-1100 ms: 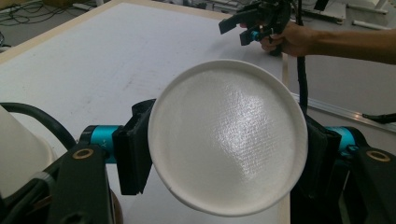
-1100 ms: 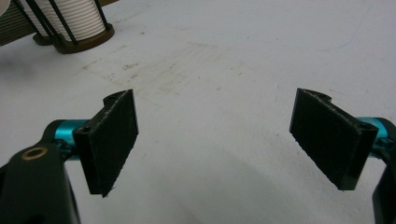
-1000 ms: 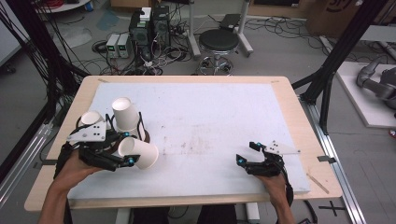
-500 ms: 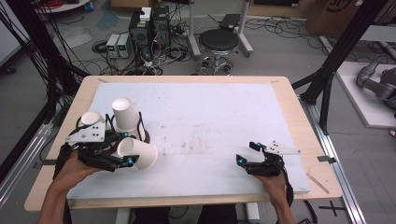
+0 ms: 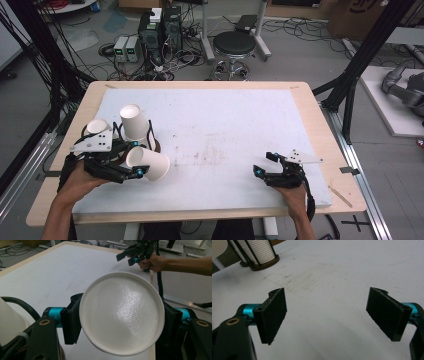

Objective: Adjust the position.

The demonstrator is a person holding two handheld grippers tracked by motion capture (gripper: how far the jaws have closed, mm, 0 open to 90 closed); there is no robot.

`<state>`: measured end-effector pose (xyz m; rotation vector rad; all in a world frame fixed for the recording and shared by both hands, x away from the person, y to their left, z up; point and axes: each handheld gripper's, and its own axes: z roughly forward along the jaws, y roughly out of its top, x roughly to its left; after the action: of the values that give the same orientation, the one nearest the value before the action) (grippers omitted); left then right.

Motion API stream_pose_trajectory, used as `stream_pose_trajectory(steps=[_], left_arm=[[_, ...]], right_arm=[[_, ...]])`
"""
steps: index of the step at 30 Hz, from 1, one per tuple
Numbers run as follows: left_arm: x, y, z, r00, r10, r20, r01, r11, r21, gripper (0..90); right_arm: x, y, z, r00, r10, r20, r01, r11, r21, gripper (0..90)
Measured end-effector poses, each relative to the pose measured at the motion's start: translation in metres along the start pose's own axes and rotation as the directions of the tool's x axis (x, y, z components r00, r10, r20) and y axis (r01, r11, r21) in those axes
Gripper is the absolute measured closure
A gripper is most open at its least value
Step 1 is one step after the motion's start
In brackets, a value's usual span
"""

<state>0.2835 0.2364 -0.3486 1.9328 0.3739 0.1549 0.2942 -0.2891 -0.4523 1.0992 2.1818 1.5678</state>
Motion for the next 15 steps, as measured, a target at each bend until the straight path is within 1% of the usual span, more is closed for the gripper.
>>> stream_pose_trajectory(steps=[1,2,4,6,7,8,9,10,11,13,15], left_arm=[[0.0,0.0,0.001,1.0,-0.007,0.002,0.007,1.0,-0.007,32.5],[0.001,0.0,0.002,0.9999,-0.007,0.008,0.007,0.9999,-0.011,32.5],[0.002,-0.001,0.003,0.9999,-0.008,0.01,0.008,0.9998,-0.018,32.5],[0.002,-0.001,0.003,0.9999,-0.008,0.014,0.008,0.9997,-0.022,32.5],[0.002,0.0,0.003,0.9998,-0.011,0.016,0.011,0.9993,-0.035,32.5],[0.002,0.0,0.003,0.9998,-0.011,0.016,0.011,0.9993,-0.035,32.5],[0.002,0.0,0.004,0.9997,-0.013,0.022,0.014,0.999,-0.043,32.5],[0.002,0.001,0.005,0.9996,-0.011,0.025,0.013,0.9988,-0.047,32.5],[0.002,0.001,0.005,0.9996,-0.011,0.025,0.013,0.9988,-0.047,32.5],[0.001,0.002,0.007,0.9994,-0.009,0.035,0.011,0.998,-0.062,32.5],[0.001,0.003,0.009,0.9992,-0.008,0.04,0.011,0.9974,-0.071,32.5]], right_arm=[[-0.001,0.001,0.0,1.0,-0.008,0.0,0.008,1.0,0.019,17.1],[-0.001,0.002,0.0,1.0,-0.006,-0.005,0.006,1.0,0.022,17.1],[-0.002,0.004,-0.002,0.9998,-0.006,-0.017,0.007,1.0,0.022,17.1],[-0.002,0.009,-0.002,0.9991,-0.018,-0.037,0.019,1.0,0.019,17.1],[-0.001,0.012,-0.002,0.9984,-0.025,-0.05,0.026,0.999,0.019,17.1],[-0.001,0.012,-0.002,0.9984,-0.025,-0.05,0.026,0.999,0.019,17.1],[0.0,0.014,-0.002,0.9977,-0.034,-0.059,0.035,0.999,0.025,17.1],[0.003,0.02,0.0,0.9954,-0.055,-0.078,0.057,0.998,0.029,17.1],[0.004,0.023,0.001,0.9945,-0.057,-0.088,0.06,0.998,0.034,17.1],[0.007,0.028,0.003,0.9913,-0.072,-0.111,0.077,0.996,0.037,17.1],[0.01,0.034,0.005,0.9875,-0.092,-0.128,0.098,0.994,0.044,17.1]])
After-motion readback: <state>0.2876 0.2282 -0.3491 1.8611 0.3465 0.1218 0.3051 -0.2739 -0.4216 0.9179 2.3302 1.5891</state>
